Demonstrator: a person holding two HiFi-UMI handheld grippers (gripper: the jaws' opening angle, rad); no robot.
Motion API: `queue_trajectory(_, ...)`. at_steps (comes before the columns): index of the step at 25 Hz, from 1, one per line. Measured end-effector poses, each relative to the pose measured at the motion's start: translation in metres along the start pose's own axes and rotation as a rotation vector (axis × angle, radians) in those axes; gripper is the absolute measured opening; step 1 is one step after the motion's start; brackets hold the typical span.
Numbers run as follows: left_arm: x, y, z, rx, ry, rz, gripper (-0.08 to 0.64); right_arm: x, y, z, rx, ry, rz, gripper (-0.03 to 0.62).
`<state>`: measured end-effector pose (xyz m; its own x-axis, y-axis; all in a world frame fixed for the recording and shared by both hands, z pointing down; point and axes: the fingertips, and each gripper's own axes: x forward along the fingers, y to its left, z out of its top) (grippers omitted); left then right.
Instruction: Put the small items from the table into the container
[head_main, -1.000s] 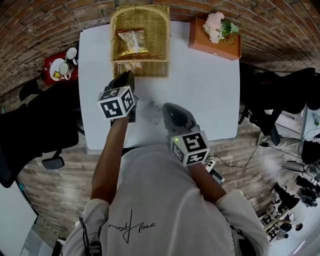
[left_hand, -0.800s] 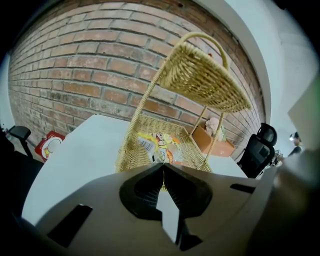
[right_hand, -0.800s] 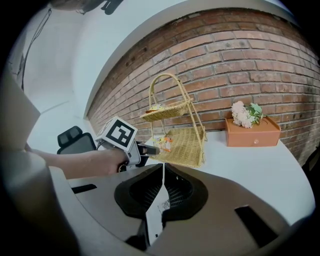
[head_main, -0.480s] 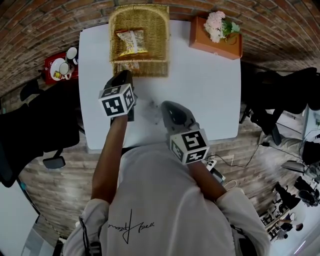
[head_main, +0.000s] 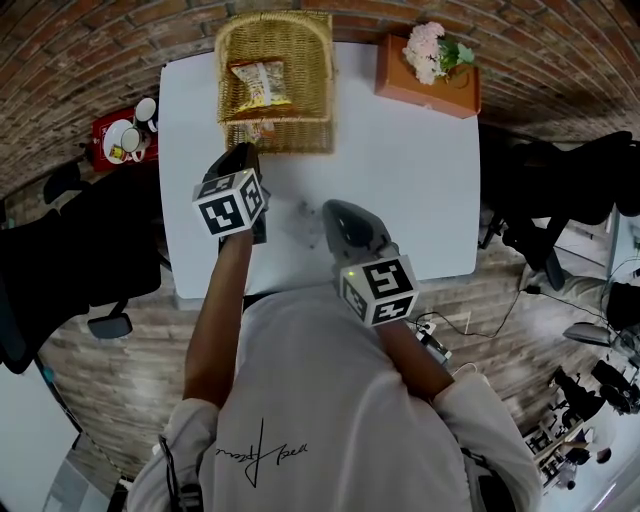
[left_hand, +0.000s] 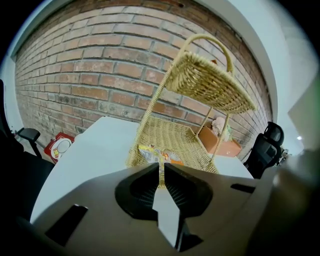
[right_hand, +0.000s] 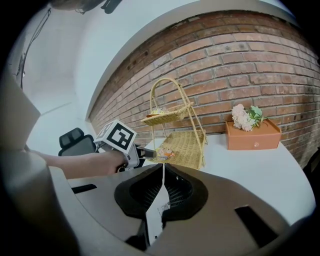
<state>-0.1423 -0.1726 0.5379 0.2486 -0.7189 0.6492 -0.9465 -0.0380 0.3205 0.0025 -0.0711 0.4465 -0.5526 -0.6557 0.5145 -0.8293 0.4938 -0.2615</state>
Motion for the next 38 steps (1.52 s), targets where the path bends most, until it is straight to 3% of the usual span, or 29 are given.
queue_trajectory(13,-0.018,-0.001,-0.004,-0.011,-0.023,0.011,0.014,-0.008,0.004,0.005,-0.021,-0.029,0.008,0.021)
queue_trajectory(38,-0.081,-0.043,-0.03,0.018,-0.11,-0.057,0.012,-0.037,0.01,0.009,-0.068,-0.1,0.043,0.021)
